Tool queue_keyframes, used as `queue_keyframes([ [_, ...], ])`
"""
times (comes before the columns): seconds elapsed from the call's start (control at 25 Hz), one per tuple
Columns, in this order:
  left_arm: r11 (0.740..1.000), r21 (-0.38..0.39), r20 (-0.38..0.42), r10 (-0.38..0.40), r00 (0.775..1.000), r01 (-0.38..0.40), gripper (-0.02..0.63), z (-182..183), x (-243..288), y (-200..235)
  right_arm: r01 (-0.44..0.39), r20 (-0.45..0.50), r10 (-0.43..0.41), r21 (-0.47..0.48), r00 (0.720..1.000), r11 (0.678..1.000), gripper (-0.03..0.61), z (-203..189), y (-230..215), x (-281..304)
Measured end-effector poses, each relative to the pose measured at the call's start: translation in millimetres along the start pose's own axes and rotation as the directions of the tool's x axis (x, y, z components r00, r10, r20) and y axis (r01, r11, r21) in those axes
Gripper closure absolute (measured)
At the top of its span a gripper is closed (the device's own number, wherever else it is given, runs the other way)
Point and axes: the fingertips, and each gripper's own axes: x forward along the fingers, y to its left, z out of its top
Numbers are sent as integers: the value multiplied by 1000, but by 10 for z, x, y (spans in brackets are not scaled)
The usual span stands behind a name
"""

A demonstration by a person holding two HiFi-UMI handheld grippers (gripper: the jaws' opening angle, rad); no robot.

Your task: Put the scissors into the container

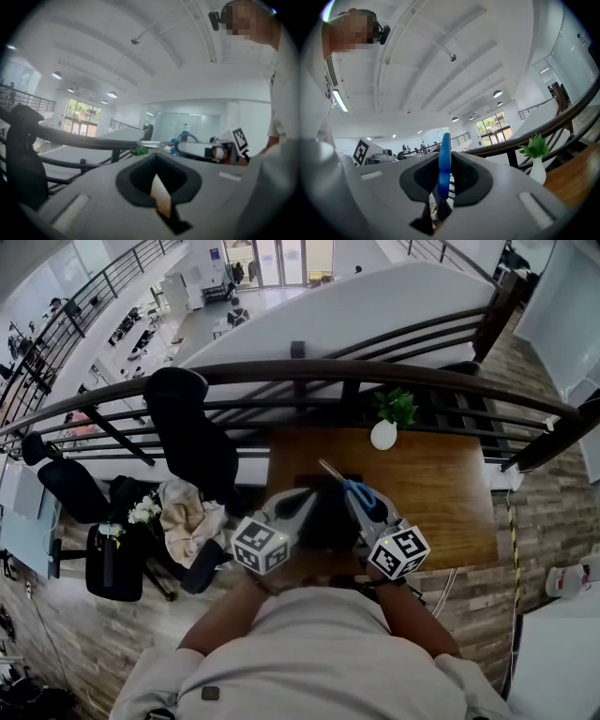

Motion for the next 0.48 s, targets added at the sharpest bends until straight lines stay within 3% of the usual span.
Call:
queue_keyframes([
  [0.28,1000,-2,-19,25,999,-25,611,-46,11,149,-45,-56,46,34,997,998,522,-114,-78,122],
  [0.48,998,-49,-22,35,999,-36,611,-119,85,263,-67,-95,72,55,993,996,522,-217,-176,180],
])
